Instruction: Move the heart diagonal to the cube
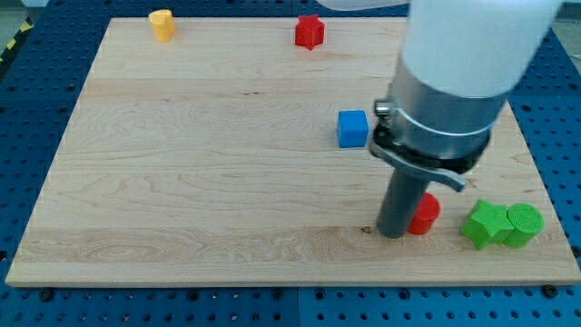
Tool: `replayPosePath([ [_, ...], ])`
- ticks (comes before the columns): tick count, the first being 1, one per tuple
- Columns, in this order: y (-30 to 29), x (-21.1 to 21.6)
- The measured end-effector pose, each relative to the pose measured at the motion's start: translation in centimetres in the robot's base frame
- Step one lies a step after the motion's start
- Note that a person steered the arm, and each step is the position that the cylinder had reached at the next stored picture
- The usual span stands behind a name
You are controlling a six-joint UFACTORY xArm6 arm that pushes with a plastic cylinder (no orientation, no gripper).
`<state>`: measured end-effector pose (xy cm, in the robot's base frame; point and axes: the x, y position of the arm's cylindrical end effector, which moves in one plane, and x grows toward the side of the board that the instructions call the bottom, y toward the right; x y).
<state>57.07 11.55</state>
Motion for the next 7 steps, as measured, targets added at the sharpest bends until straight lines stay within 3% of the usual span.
replayPosePath([
  [2, 2.7, 0.0],
  [3, 0.4, -2.3],
  [5, -11.6, -10.8],
  [7, -26.6, -22.9],
])
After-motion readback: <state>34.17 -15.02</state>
